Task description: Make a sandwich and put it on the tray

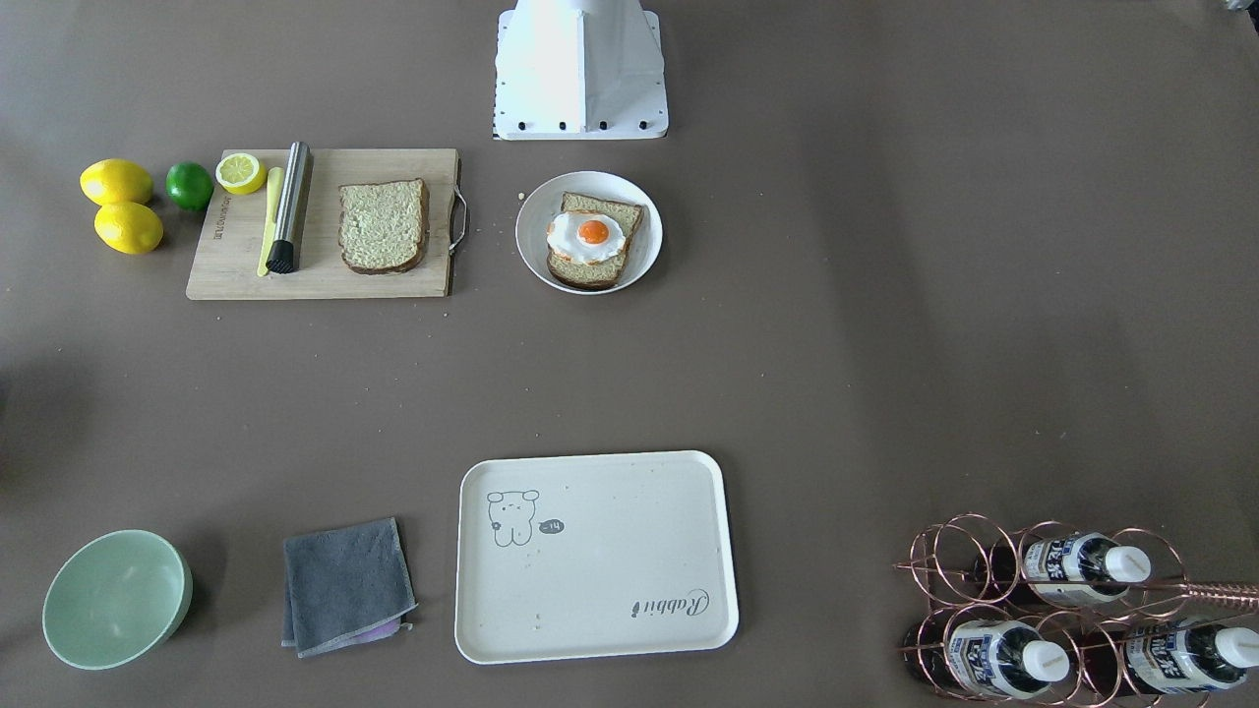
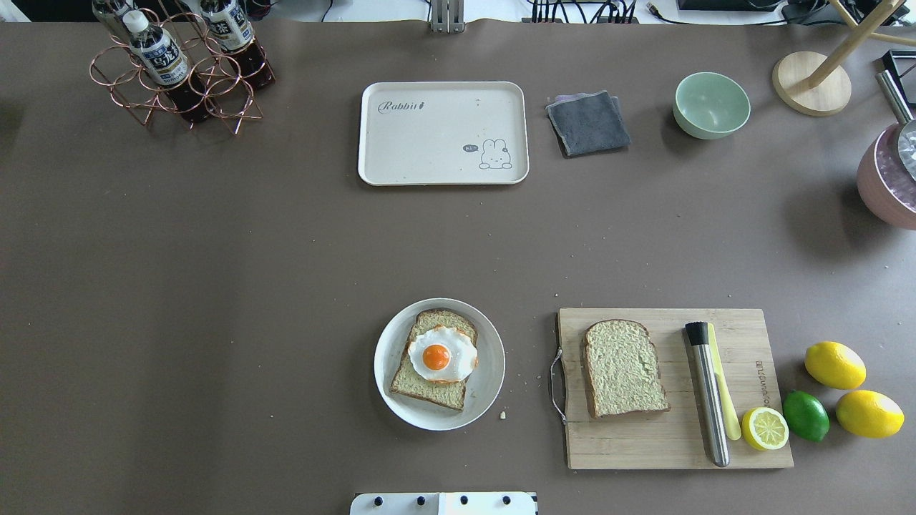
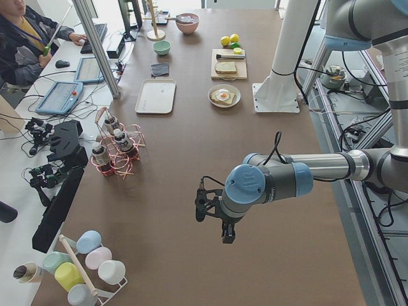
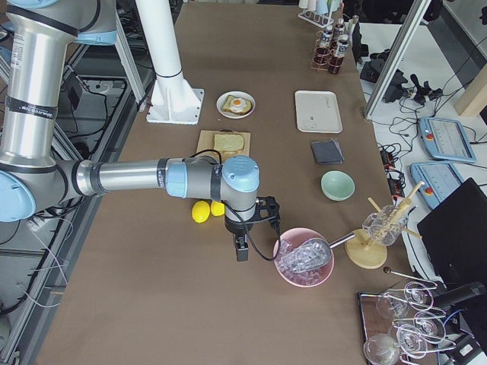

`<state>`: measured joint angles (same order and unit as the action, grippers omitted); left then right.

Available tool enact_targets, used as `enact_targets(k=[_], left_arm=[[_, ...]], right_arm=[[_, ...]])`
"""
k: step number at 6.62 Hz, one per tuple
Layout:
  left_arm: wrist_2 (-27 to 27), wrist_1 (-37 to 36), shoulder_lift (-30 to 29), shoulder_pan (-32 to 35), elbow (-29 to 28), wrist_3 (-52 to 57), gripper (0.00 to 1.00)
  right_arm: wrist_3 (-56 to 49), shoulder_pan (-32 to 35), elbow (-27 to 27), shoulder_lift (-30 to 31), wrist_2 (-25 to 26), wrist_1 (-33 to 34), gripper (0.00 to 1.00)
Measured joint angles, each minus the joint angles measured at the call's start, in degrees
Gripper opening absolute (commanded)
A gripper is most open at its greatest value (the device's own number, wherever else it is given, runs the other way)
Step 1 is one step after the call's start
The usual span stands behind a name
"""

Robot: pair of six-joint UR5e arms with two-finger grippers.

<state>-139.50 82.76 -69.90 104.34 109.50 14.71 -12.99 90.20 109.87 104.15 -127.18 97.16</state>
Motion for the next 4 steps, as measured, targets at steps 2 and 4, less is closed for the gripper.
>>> enact_targets(k=[2, 4], left_arm=[[1.5, 0.2, 0.5, 0.1, -0.2, -0.4, 0.97], [4.9, 0.2, 0.6, 0.0, -0.3, -0.7, 0.98]], right_arm=[[-0.1, 0.0, 0.2, 1.0, -0.3, -0.1, 1.00], [-0.1, 0.0, 0.3, 1.2, -0.5, -0.2, 1.00]])
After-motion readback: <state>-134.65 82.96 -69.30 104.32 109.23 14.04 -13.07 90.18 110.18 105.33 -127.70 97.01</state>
